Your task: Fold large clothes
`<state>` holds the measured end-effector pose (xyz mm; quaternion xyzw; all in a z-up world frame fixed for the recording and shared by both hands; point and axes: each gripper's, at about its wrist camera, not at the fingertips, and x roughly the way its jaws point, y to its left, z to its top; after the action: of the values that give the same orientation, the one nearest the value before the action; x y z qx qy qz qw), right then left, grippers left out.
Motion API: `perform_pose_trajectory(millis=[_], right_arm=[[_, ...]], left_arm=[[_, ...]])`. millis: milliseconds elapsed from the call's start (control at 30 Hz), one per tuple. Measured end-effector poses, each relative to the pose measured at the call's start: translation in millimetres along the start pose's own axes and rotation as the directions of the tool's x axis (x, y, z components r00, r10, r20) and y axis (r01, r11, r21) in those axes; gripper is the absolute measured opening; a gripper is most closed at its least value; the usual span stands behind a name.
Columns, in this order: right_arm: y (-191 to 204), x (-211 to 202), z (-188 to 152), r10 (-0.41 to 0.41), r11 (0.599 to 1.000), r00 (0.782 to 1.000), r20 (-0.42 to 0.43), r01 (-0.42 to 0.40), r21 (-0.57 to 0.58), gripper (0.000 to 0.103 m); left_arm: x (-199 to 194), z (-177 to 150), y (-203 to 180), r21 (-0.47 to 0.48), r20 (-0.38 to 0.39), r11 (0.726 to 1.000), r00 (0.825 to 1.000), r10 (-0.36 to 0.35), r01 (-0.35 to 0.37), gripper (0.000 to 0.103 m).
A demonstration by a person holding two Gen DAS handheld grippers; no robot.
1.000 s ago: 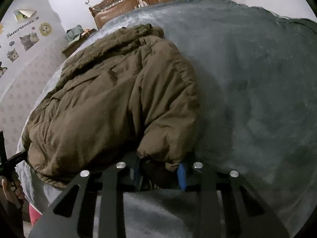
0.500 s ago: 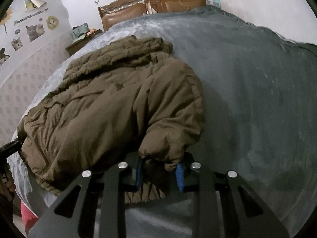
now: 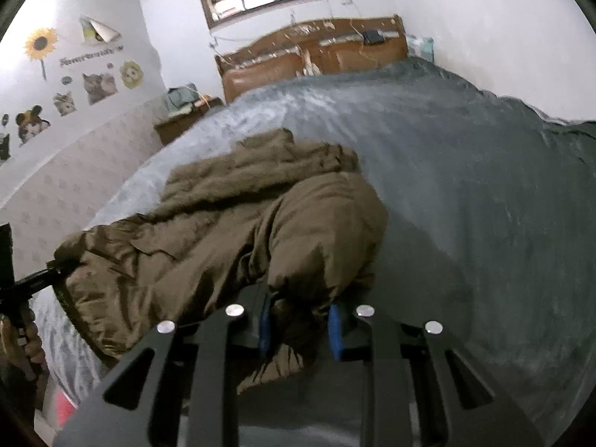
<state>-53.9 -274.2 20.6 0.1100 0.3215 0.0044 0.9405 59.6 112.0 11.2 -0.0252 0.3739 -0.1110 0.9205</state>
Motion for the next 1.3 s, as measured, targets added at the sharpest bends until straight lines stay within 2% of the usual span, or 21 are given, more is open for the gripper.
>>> perform_pose_trajectory(millis=[167,567,1100,1300], right_arm=[[4.0,-11.2,5.4,0.014,1.000,1.000,0.024,-0.014,-0.023,0.024],[2.6,3.1,25.4,0.012,0.999,0.999,0.046,-0.009,-0.047,0.023],[10.3,58.9,82.6,-0.027,0.995,0.999,0.038,0.031,-0.094,0.023],[2.7,92.5,110.8,-0.053,0.996,0.998,0.014,0.054,-0.069,0.023]], left_arm=[[-5.4,8.1,-5.7,0.002,0.004,1.000,1.000,0.016,-0.016,0.020],[0.4,42.0,-21.2,0.054,0.019,0.997,0.999,0.048,-0.049,0.020],[42.1,96.7,-24.8,0.076,0.000,0.996,0.999,0.050,-0.050,0.020],[74.2,132.4,-11.2,0.026,-0.029,0.999,0.999,0.032,-0.031,0.021]])
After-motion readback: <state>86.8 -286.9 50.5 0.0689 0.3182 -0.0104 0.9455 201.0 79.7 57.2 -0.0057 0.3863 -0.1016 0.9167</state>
